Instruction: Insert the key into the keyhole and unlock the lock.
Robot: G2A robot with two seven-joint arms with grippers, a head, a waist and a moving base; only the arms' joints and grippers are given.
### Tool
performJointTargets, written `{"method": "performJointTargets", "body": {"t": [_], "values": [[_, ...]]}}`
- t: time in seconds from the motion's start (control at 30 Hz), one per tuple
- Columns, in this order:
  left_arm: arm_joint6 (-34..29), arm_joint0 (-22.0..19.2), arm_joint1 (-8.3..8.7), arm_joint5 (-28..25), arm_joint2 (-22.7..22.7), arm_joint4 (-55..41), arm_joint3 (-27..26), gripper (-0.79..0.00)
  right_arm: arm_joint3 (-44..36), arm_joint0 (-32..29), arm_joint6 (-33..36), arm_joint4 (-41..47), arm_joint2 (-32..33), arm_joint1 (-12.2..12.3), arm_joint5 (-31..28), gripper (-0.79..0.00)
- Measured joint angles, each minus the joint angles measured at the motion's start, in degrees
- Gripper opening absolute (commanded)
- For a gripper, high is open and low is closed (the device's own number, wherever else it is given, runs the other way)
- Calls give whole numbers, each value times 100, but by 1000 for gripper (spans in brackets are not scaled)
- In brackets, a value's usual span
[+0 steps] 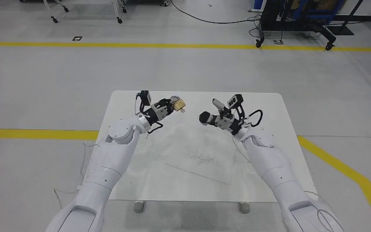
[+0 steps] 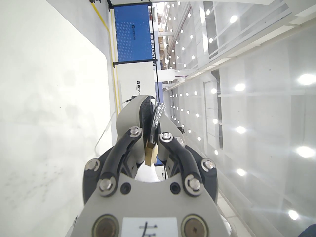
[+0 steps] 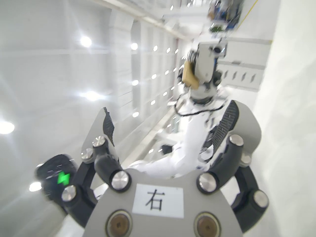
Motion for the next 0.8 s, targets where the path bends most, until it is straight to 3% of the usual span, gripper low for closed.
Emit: {"method": "performJointTargets", "body": {"t": [0.1, 0.17, 0.27, 0.37, 0.7, 0.8], "values": [[202, -22, -6, 241, 68, 190, -3, -785, -1055, -468, -1957, -2109, 82, 113, -113, 0], [224, -45, -13, 376, 107, 244, 1, -785, -1927, -880, -3111, -3507, 120, 164, 404, 0], [255, -58, -13, 450, 119, 284, 24, -785, -2970, -1386, -4265, -5221, 49, 202, 1236, 0], [321, -70, -12, 464, 114, 325, 34, -785, -3357, -1544, -4579, -6247, -6, 210, 1817, 0], [439, 20, -10, 579, 137, 388, -69, -785, -3306, -1530, -4568, -6147, 7, 212, 1688, 0], [766, 74, -12, 799, 231, 710, -178, -785, -3070, -1364, -4603, -6716, -7, 239, 2076, 0]]}}
